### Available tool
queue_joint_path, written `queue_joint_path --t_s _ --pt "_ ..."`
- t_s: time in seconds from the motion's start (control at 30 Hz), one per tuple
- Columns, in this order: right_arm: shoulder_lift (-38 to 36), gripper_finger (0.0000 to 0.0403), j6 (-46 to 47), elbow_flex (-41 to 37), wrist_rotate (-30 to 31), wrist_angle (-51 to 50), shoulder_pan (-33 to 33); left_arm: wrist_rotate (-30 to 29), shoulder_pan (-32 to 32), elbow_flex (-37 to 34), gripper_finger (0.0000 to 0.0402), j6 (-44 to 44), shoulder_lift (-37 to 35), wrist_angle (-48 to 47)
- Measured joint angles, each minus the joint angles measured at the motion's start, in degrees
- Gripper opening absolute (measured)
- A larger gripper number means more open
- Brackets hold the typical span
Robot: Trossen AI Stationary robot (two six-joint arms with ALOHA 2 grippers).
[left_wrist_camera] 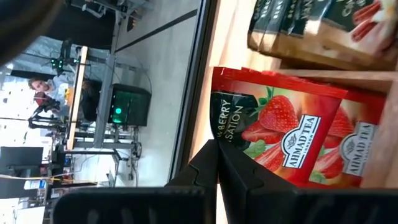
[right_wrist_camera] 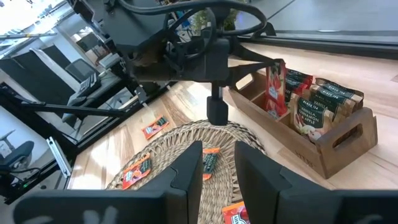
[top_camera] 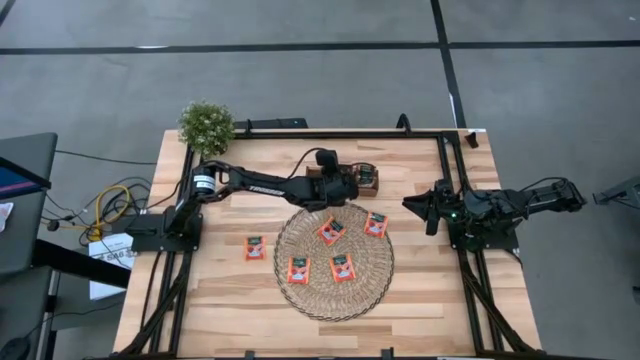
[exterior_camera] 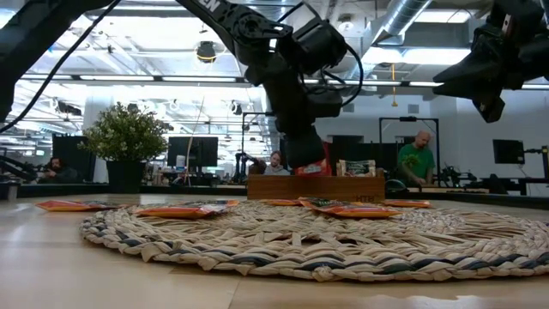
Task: Pick & Place Tea
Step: Put the red tea bag into the middle section of the wooden organizer
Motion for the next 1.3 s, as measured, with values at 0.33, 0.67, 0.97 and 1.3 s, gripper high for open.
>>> queue_joint_path --t_s 0.33,0.67,0.97,1.3 --pt "0.00 0.0085 0.01 0.00 0.00 0.00 0.01 4.35 0.02 0.00 0.0000 -1.60 0.00 -0.47" --pt "0.00 0.0085 0.00 0.00 0.00 0.00 0.01 3.93 0.03 0.00 0.0000 -2.33 0.00 -2.60" --pt "0.00 0.0085 0.02 0.00 0.02 0.00 0.00 1.20 0.03 0.02 0.0000 -4.83 0.00 -2.81" --pt "0.00 0.0085 0.02 0.00 0.02 0.00 0.01 2.08 0.03 0.02 0.0012 -4.84 0.00 -3.50"
